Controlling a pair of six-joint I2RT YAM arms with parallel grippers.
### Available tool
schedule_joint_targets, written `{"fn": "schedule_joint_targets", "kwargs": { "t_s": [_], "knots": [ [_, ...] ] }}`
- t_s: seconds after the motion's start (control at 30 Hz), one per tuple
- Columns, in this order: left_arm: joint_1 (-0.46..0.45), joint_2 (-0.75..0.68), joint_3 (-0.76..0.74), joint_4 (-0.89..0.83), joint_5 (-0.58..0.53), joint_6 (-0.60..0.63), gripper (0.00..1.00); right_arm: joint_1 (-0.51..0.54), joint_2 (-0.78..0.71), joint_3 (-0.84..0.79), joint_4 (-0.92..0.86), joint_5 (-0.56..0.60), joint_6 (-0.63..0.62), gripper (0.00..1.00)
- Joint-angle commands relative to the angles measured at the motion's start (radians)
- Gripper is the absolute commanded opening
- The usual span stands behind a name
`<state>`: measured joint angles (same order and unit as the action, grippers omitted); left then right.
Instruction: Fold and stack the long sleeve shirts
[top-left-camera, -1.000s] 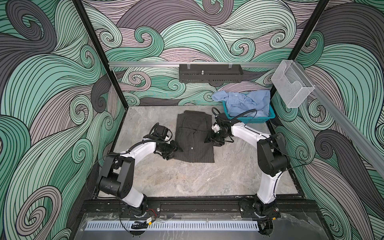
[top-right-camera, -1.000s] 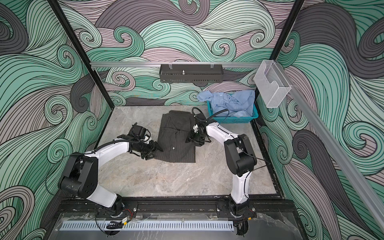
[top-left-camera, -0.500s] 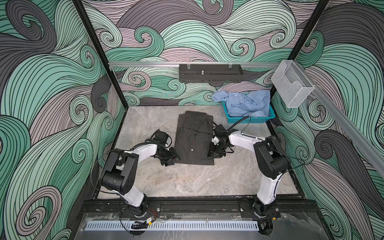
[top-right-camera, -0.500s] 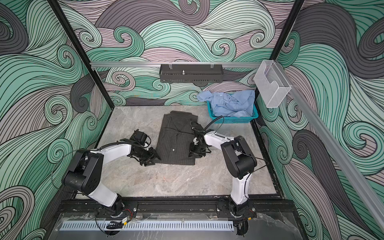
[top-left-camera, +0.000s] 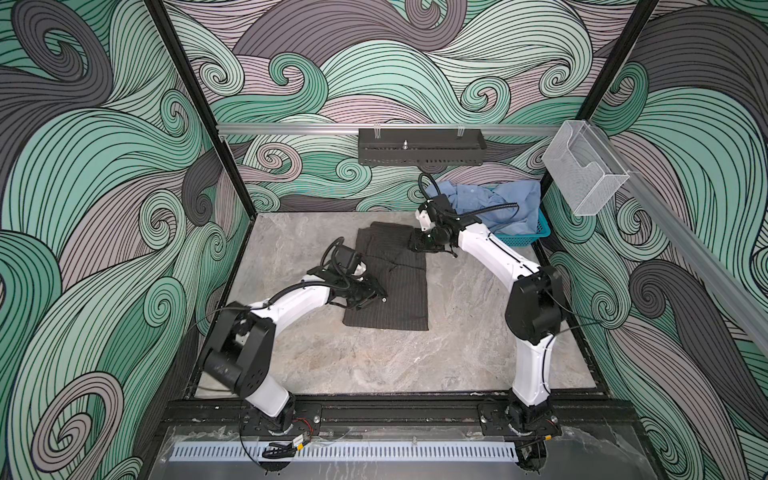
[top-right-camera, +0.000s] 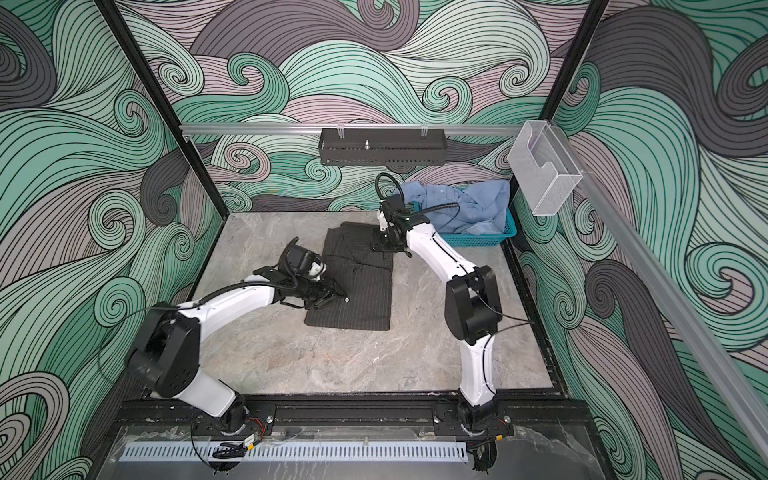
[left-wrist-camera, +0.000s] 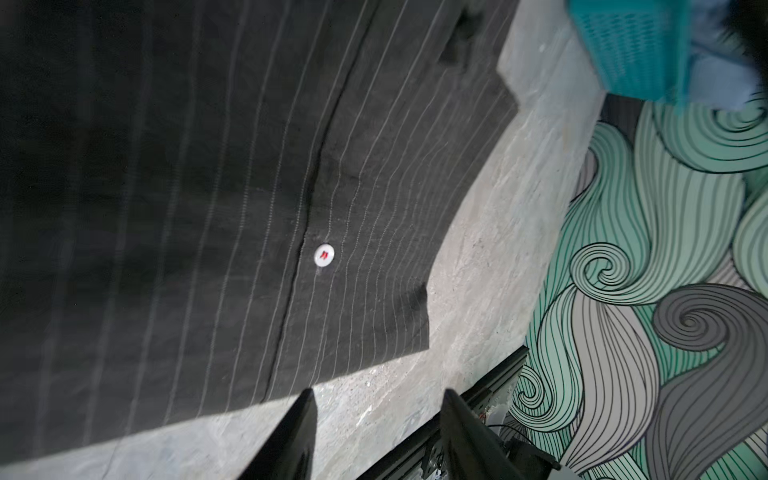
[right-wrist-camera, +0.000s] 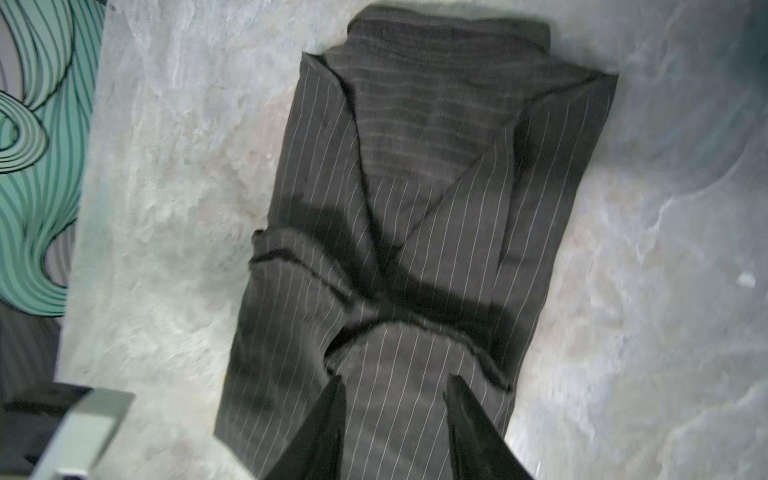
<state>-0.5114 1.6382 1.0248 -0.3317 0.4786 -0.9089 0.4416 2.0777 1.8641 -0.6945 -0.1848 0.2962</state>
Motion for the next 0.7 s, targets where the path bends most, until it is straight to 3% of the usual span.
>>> {"fn": "schedule_joint_targets", "kwargs": {
  "t_s": [0.0,0.17,0.33,0.5,0.67],
  "knots": [
    [-0.041,0.107,0.046,0.087,-0.023,-0.067,0.48,-0.011,0.131,0.07,-0.041,0.071,-0.097,0.42],
    [-0.051,0.199,0.05,0.052,-0.001,-0.03,0.46,-0.017,0.26,0.159,-0.08,0.068,-0.118,0.42],
    [-0.037,0.204,0.008,-0.089,-0.023,0.076,0.45,-0.017,0.287,0.088,-0.081,0.034,-0.087,0.42],
    [0.052,0.161,-0.027,-0.253,-0.126,0.203,0.46,-0.008,0.178,-0.163,-0.027,0.017,-0.031,0.43],
    [0.153,0.111,-0.003,-0.35,-0.228,0.282,0.52,0.058,0.01,-0.517,0.14,0.004,0.126,0.43]
  ]
}}
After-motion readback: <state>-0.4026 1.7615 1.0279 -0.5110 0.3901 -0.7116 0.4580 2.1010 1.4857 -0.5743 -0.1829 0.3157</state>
